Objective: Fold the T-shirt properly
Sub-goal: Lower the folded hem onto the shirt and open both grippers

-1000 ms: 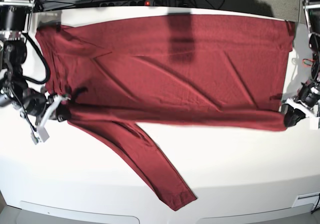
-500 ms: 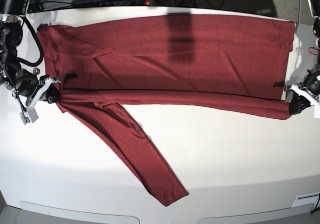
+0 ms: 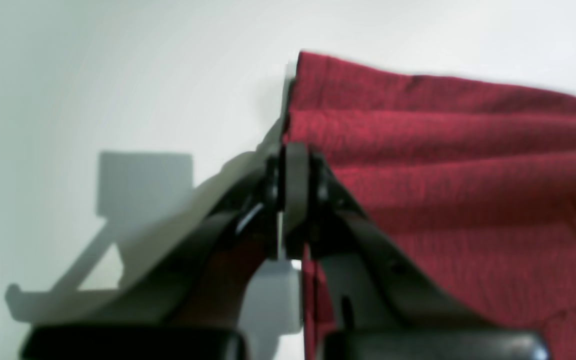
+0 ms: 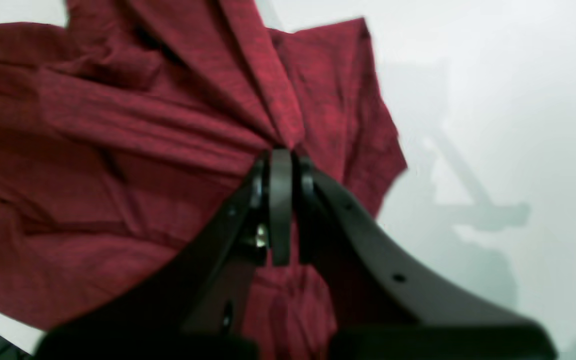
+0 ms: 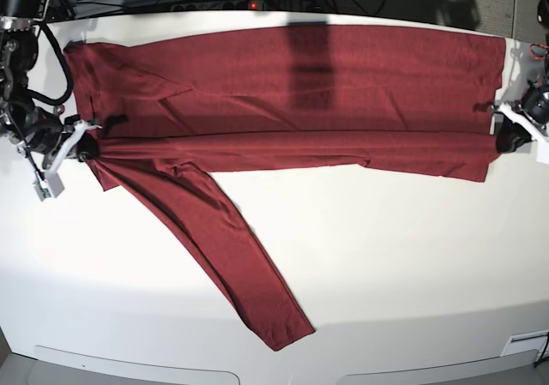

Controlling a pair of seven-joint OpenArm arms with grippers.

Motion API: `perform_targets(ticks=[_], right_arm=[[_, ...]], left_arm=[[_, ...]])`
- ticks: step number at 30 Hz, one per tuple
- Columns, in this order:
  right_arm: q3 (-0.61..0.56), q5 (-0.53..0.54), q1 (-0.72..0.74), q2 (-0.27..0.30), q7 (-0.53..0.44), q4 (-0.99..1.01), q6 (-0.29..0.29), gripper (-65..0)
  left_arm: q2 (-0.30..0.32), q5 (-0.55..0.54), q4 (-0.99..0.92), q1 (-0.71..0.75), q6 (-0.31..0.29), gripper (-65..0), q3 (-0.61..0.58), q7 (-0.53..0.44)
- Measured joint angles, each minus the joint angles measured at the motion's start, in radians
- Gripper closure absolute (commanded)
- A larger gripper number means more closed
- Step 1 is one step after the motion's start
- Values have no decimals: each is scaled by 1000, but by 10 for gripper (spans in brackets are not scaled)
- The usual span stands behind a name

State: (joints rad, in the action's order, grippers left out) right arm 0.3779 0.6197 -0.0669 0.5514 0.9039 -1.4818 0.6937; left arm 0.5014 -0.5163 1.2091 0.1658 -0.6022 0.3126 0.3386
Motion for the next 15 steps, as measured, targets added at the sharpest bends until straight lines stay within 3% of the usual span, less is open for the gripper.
perform_targets(ticks=[15], right_arm=[[22, -13, -50, -14, 56, 0, 3, 0]], left_arm=[[8, 2, 0, 9, 0, 0, 0, 13]])
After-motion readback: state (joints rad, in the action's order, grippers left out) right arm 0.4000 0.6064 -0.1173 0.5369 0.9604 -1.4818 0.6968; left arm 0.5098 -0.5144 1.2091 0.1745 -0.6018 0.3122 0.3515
